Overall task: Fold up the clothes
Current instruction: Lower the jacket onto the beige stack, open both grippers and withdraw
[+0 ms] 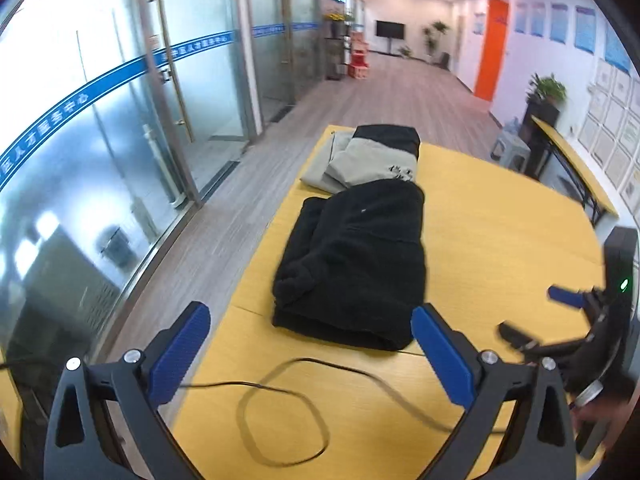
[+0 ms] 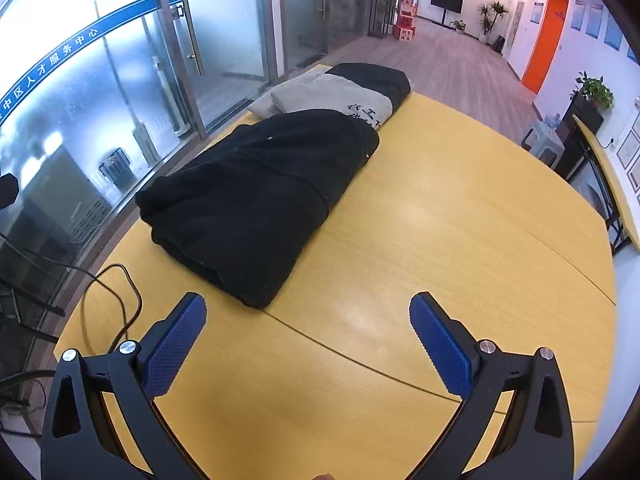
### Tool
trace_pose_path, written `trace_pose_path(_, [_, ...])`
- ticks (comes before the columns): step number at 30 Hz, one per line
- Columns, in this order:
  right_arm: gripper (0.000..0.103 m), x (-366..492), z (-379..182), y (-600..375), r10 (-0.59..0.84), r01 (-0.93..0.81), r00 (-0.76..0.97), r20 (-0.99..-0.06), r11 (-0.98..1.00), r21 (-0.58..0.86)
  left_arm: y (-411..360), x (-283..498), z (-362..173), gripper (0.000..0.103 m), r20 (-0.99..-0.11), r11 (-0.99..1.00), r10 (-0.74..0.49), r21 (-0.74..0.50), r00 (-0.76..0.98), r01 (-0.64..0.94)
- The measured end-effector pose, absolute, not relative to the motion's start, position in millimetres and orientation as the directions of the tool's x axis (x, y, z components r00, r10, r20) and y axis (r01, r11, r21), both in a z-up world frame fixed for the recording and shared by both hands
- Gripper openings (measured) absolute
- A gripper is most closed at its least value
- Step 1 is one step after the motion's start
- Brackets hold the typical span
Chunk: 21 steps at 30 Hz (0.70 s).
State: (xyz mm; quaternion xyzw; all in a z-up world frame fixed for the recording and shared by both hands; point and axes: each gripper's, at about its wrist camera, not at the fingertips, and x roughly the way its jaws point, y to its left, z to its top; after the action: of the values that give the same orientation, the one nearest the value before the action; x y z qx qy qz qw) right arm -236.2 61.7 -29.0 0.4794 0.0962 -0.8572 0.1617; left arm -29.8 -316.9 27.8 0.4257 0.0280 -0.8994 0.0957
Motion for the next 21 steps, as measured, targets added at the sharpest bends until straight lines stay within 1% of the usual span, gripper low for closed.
trace_pose_path(3, [0.102, -239.5, -31.4, -2.0, -0.169, 0.387, -0.48, -0.861, -0.922, -0.035, -294.1, -18.7, 29.5, 0.103, -0.763, -0.968, -0.204, 0.063, -0.613, 0.244])
trace_pose_path(6, [0.102, -250.7, -37.9, -50.8, -0.159, 0.412, -0.47, -0.868, -0.909, -0.057, -272.7, -6.3, 22.7, 0.103, -0.741, -0.939, -0.307, 0.131, -0.597, 0.319])
trace_pose_path(8, [0.102, -241.9, -34.2, -49.3, -0.147, 0.421, -0.473, -0.869, -0.904, -0.077, -265.1, -2.0, 18.1, 0.103, -0.734, -0.925, -0.343, 0.154, -0.586, 0.348])
trace_pose_path(12, [0.102, -234.6, -29.3, -49.6, -0.14, 0.432, -0.468, -0.872, -0.898, -0.088, -259.2, 8.3, 21.4, 0.103, -0.73, -0.923, -0.341, 0.139, -0.593, 0.36])
trace_pose_path(15, [0.102, -239.1, -33.5, -57.0, -0.132, 0.441, -0.468, -0.874, -0.891, -0.102, -261.5, 18.4, 33.0, 0.103, -0.698, -0.89, -0.401, 0.145, -0.593, 0.432])
trace_pose_path(17, [0.102, -236.9, -30.4, -59.3, -0.131, 0.447, -0.47, -0.873, -0.888, -0.108, -265.6, 20.9, 36.8, 0.103, -0.686, -0.879, -0.42, 0.142, -0.595, 0.456])
trace_pose_path(21, [0.102, -235.1, -24.1, -66.7, -0.131, 0.458, -0.475, -0.87, -0.881, -0.117, -274.0, 24.8, 40.7, 0.103, -0.69, -0.882, -0.397, 0.106, -0.605, 0.459])
